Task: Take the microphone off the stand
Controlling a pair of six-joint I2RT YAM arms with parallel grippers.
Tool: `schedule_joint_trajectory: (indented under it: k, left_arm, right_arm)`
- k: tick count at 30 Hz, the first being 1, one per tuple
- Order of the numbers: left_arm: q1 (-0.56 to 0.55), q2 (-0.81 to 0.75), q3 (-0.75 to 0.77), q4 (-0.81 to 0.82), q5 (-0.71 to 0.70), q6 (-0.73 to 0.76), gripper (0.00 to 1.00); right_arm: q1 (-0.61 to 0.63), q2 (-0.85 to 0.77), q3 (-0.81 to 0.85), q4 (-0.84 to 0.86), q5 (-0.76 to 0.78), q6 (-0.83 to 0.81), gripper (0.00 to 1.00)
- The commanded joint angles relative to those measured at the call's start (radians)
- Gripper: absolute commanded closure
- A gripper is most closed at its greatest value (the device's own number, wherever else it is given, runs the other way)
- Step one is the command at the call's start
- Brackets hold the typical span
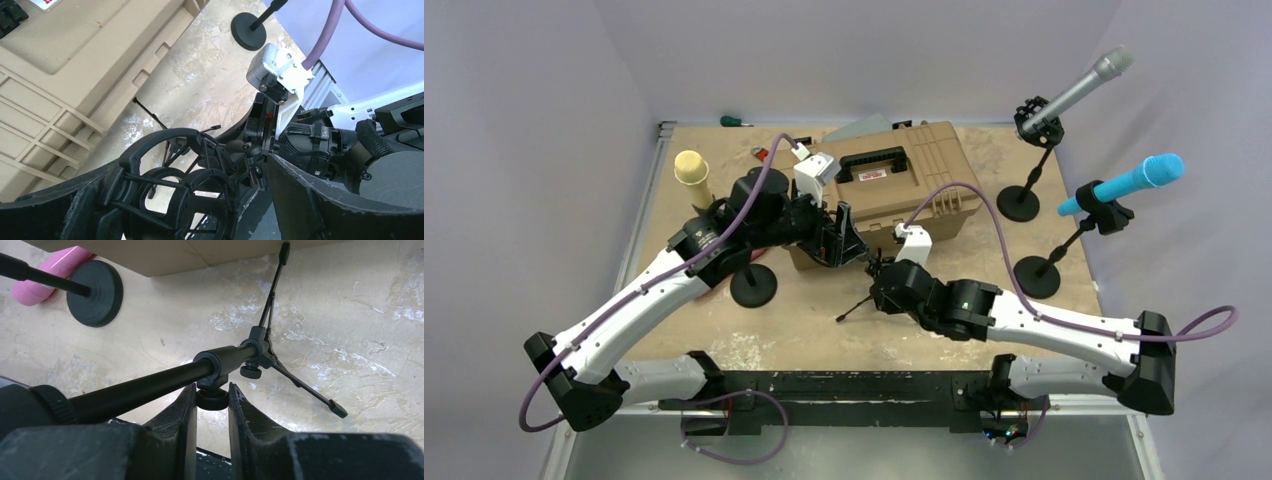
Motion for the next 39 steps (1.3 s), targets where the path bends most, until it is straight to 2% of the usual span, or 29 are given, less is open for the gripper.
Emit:
schedule_joint_trajectory:
  k: [1, 5, 9, 13, 16, 22, 27, 39]
  left_arm:
    - [-0.034, 0.000, 0.000, 0.071, 0.122, -0.013, 0.07]
    - [-0.034, -0.001, 0.000, 0.072, 0.126, -0.013, 0.07]
    - [-0.034, -0.002, 0.000, 0.077, 0.126, -0.017, 0.06]
    - [-0.034, -0.001, 0.002, 0.088, 0.125, -0.023, 0.04]
    - [-0.034, 0.007, 0.020, 0.084, 0.097, -0.027, 0.01]
    - [-0.035, 0.024, 0.086, 0.018, -0.011, -0.025, 0.00]
    - [-0.034, -0.025, 0.060, 0.020, -0.077, -0.030, 0.00]
    - [-0.035, -0.122, 0.005, 0.046, -0.157, -0.047, 0.00]
  right_arm:
    - [0.001, -0.040, -0.033, 0.072, 0.005, -0.110, 0.74]
    - [-0.007, -0.152, -0.096, 0.161, -0.065, -0.119, 0.54]
    - [-0.063, -0.242, -0.154, 0.193, -0.171, -0.099, 0.47]
    - [-0.178, -0.361, -0.264, 0.273, -0.345, -0.069, 0.46]
    - [-0.218, -0.429, -0.335, 0.344, -0.440, -0.041, 0.46]
    - [-0.223, -0.486, -0.369, 0.350, -0.489, 0.003, 0.46]
    - [-0.235, -0.546, -0.435, 0.401, -0.511, 0.111, 0.49]
    - [-0.365, -0.616, -0.663, 0.742, -0.677, 0.357, 0.52]
